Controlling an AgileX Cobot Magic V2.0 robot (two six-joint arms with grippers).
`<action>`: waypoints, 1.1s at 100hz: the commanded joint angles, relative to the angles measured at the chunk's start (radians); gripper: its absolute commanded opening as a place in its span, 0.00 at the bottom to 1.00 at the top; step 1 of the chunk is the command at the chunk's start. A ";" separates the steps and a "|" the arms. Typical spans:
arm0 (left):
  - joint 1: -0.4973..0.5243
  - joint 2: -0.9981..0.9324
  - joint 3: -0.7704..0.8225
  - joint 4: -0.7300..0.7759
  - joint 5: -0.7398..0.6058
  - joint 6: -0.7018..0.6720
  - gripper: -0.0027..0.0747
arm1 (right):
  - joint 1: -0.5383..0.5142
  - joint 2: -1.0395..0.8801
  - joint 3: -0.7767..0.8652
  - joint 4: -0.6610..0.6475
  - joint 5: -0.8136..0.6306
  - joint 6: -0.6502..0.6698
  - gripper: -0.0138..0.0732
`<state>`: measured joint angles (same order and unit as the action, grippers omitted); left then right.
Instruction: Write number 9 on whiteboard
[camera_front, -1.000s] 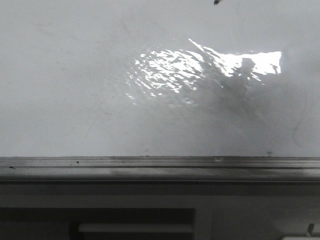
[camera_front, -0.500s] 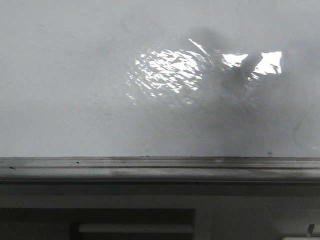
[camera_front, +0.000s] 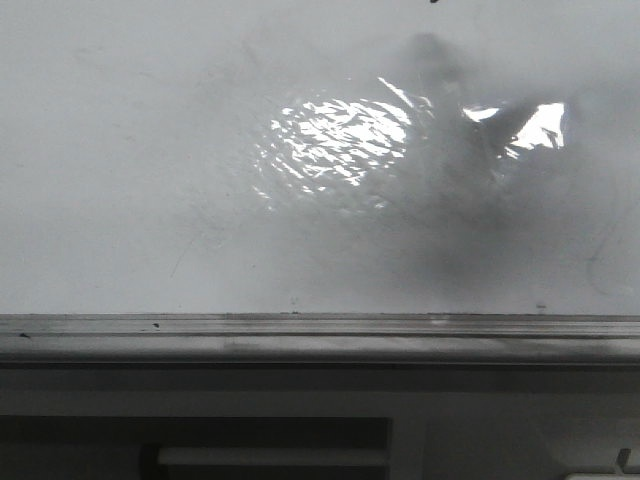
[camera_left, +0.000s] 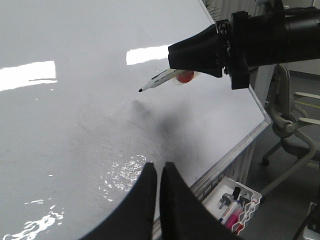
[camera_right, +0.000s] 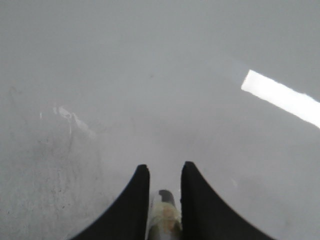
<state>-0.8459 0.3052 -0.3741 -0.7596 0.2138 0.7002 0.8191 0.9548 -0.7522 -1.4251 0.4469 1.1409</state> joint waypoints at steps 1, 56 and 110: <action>-0.003 0.008 -0.027 -0.019 -0.063 -0.010 0.01 | -0.006 0.002 -0.040 -0.046 0.011 0.005 0.11; -0.003 0.008 -0.027 -0.019 -0.063 -0.010 0.01 | -0.006 0.121 -0.040 -0.023 -0.112 0.037 0.11; -0.003 0.008 -0.027 -0.025 -0.063 -0.010 0.01 | -0.006 0.074 -0.002 0.173 0.090 -0.120 0.08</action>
<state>-0.8459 0.3052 -0.3726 -0.7633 0.2138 0.6979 0.8257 1.0533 -0.7398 -1.2279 0.3939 1.0687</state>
